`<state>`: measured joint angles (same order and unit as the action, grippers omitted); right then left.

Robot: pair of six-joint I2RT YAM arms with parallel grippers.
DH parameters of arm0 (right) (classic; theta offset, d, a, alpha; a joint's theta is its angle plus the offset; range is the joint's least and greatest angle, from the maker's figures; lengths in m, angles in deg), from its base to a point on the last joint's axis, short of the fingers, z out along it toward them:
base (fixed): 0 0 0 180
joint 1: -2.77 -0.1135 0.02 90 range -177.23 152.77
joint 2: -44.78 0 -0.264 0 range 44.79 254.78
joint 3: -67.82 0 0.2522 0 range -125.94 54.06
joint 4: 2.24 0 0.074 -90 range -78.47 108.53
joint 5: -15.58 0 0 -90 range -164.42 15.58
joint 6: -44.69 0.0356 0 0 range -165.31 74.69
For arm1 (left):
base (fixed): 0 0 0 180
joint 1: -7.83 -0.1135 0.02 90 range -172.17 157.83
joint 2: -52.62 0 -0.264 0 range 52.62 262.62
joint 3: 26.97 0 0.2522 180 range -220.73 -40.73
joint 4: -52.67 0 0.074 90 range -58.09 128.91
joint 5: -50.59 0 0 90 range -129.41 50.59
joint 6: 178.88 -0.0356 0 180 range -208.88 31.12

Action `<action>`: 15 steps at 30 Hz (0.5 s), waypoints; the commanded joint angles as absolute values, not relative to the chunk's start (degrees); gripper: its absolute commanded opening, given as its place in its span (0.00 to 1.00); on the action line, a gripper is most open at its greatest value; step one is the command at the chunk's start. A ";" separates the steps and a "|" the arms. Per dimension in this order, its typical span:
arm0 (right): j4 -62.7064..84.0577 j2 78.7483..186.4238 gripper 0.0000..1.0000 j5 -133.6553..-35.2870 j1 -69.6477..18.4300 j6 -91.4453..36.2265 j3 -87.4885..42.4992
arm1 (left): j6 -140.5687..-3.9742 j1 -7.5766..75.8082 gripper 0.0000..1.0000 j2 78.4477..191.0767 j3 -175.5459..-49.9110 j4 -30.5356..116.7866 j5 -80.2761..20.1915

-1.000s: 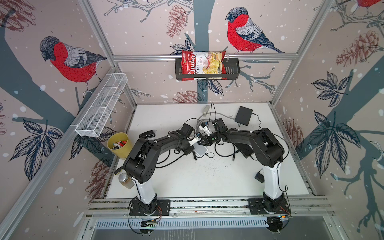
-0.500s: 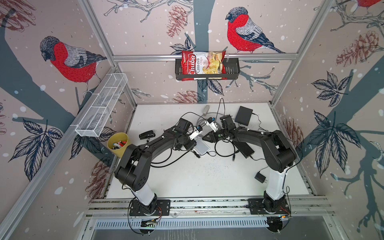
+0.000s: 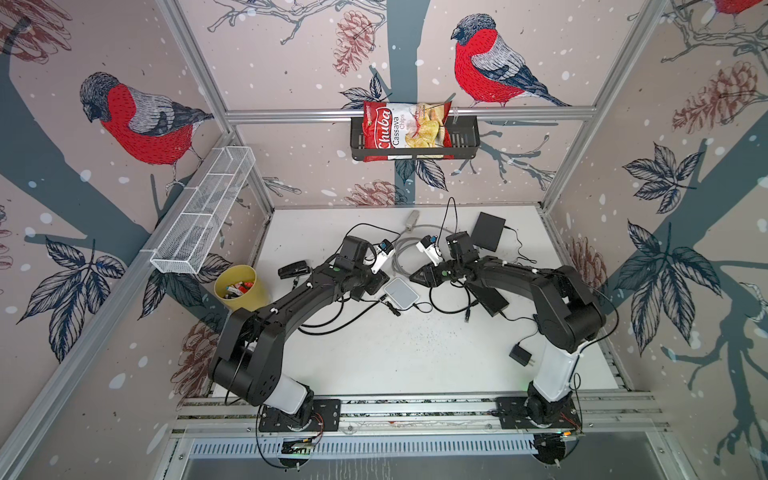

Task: Insert the plug into the switch port

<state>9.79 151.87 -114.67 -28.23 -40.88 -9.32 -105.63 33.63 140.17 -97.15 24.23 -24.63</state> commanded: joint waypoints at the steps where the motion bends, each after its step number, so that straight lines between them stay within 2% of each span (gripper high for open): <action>1: 7.92 153.06 0.41 -114.09 -29.03 -40.79 -10.13 | -105.72 33.95 0.48 141.87 -96.33 17.93 -26.19; 9: 8.57 156.99 0.41 -113.03 -31.12 -41.22 -13.62 | -106.94 35.18 0.37 147.81 -96.68 17.75 -28.26; 15: 9.15 159.22 0.41 -112.07 -31.84 -41.62 -14.69 | -107.01 36.02 0.33 149.95 -97.28 18.73 -27.47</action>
<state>9.48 158.69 -112.74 -31.68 -40.95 -14.28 -106.11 35.77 149.50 -96.76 18.83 -27.51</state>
